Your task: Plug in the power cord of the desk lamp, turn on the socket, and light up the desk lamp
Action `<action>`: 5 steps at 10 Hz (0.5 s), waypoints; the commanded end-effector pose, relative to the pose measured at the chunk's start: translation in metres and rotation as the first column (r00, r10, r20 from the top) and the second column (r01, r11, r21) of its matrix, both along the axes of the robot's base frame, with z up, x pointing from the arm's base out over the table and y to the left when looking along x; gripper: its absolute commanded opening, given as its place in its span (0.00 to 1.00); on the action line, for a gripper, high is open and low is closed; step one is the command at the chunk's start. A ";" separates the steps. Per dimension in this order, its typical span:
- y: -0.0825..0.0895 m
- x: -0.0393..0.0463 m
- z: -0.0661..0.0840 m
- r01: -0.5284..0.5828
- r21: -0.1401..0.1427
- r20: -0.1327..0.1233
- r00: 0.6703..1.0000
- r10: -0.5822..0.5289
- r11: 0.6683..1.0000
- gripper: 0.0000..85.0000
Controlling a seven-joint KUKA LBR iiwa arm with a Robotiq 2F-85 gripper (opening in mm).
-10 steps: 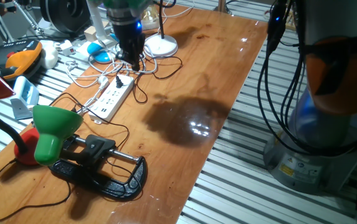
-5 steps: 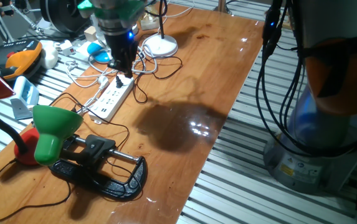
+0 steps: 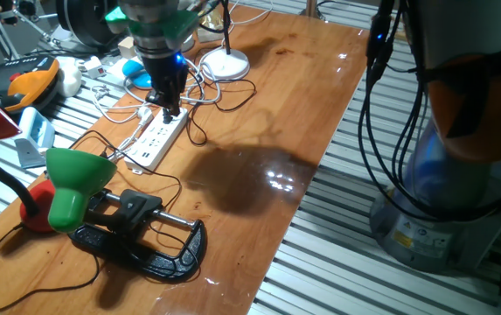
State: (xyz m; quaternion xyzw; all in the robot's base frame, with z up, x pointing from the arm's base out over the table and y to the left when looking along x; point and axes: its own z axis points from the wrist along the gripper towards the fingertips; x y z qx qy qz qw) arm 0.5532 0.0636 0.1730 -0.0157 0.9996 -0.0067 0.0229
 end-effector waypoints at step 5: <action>0.023 -0.0006 0.004 0.018 -0.023 0.003 1.000 -0.018 1.000 0.00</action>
